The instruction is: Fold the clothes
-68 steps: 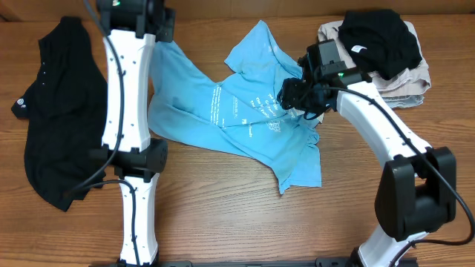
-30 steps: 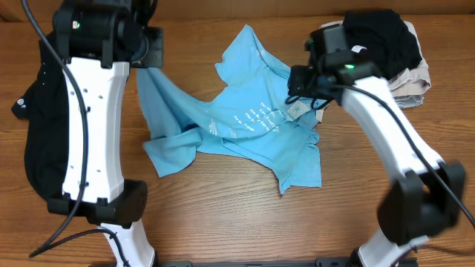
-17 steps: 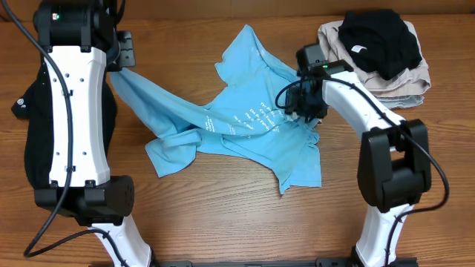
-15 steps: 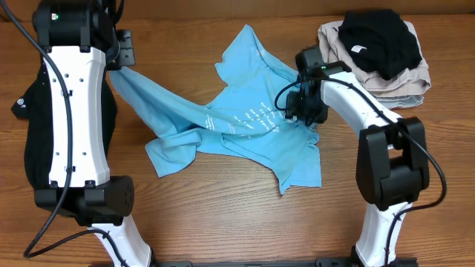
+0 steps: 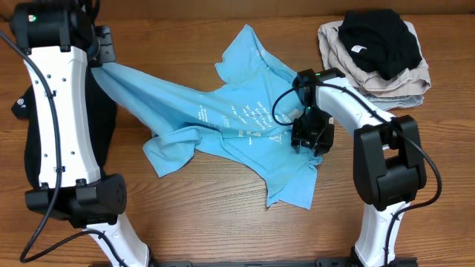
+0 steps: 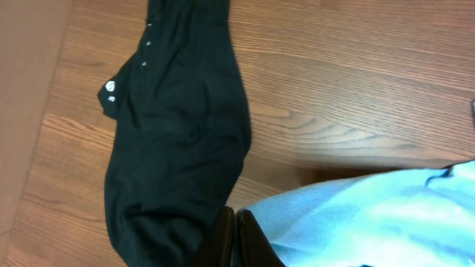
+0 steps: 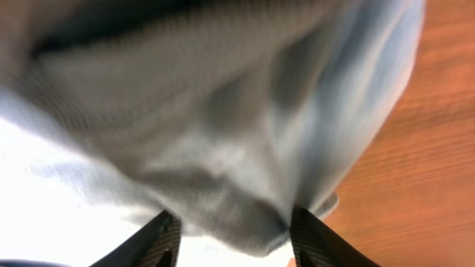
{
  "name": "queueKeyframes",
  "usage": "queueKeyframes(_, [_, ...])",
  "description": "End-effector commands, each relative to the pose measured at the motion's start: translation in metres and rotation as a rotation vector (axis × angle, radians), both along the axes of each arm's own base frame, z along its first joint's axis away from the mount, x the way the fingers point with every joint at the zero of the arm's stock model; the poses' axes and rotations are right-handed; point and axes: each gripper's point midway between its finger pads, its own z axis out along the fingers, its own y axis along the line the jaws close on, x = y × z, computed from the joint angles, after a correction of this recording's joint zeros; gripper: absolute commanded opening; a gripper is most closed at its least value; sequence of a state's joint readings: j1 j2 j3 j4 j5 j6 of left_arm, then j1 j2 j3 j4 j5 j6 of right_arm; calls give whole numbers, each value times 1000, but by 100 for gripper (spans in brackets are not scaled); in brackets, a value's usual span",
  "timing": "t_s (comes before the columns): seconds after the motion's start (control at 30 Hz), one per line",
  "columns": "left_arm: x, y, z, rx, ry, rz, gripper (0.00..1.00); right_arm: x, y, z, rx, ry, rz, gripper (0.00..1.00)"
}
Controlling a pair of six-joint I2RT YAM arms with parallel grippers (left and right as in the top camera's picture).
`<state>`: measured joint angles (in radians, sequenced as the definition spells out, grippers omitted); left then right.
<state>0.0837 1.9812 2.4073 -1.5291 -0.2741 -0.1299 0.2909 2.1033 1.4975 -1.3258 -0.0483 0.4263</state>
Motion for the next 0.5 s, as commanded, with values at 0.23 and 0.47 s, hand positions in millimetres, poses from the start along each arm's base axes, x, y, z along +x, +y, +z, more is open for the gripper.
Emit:
queueKeyframes(0.23, [0, 30, -15, 22, 44, 53, 4, -56, 64, 27, -35, 48, 159, 50])
queueKeyframes(0.47, [4, 37, -28, 16, 73, 67, 4, -50, 89, 65, -14, -165, 183, 55])
